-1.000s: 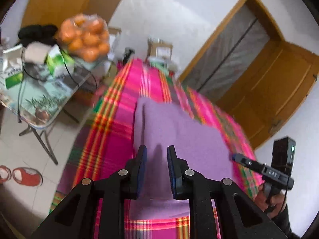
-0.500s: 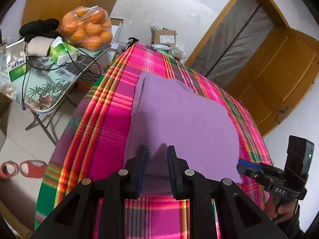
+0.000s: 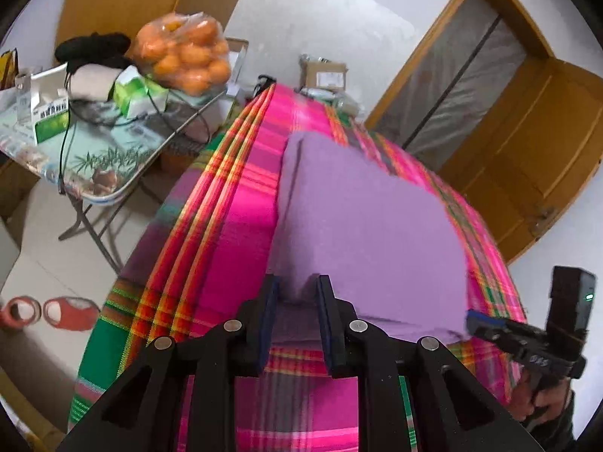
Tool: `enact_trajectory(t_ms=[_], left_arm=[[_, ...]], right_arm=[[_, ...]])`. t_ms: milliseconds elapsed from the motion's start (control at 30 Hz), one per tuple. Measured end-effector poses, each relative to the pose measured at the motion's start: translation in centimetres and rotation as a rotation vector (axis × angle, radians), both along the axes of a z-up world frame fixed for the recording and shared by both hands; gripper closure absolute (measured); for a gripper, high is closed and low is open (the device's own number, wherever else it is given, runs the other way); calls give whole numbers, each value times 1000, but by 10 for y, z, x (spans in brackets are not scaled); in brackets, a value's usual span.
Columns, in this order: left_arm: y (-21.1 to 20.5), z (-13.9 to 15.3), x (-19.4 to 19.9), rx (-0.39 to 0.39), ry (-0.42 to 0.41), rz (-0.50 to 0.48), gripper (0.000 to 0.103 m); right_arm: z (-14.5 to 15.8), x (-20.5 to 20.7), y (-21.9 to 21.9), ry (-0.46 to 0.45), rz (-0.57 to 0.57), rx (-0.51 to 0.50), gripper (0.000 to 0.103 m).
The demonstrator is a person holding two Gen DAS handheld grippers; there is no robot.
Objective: Fold clothes
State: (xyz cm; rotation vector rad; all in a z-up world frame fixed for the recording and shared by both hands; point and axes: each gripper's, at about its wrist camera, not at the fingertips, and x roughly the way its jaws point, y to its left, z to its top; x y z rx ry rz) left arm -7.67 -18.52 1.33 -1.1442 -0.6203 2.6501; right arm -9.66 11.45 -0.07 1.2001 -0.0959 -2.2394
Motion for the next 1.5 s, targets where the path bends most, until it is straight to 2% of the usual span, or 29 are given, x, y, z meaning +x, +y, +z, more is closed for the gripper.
enact_trajectory(t_ms=[133,300,567,767,967,1133,1333,1400,1500], left_arm=[[-1,8,14,12,15,0,83],[10,15,44,-25,40,-18,83],[37,14,95,-131,61,-52,83],[57,7,117,-222,57,-64,83],[70,-2,121,-287,29,-64,83],[75,-4,120,-328,26,-49,80],[82,-4,118,-373,18,-44,79],[85,-4,118,-393,17,-48,76],[92,-5,117,-425,17,-70,67]], right_arm=[[6,16,5,15,-13,-5,80],[5,43,17,19,-44,-4,80],[7,96,17,79,-87,72,80],[0,116,9,89,-124,145,77],[-6,121,-1,115,-143,201,76],[-6,120,-3,116,-149,205,76],[-7,122,-8,124,-134,221,68],[-7,122,-10,126,-128,225,66],[-7,122,-11,128,-121,232,63]])
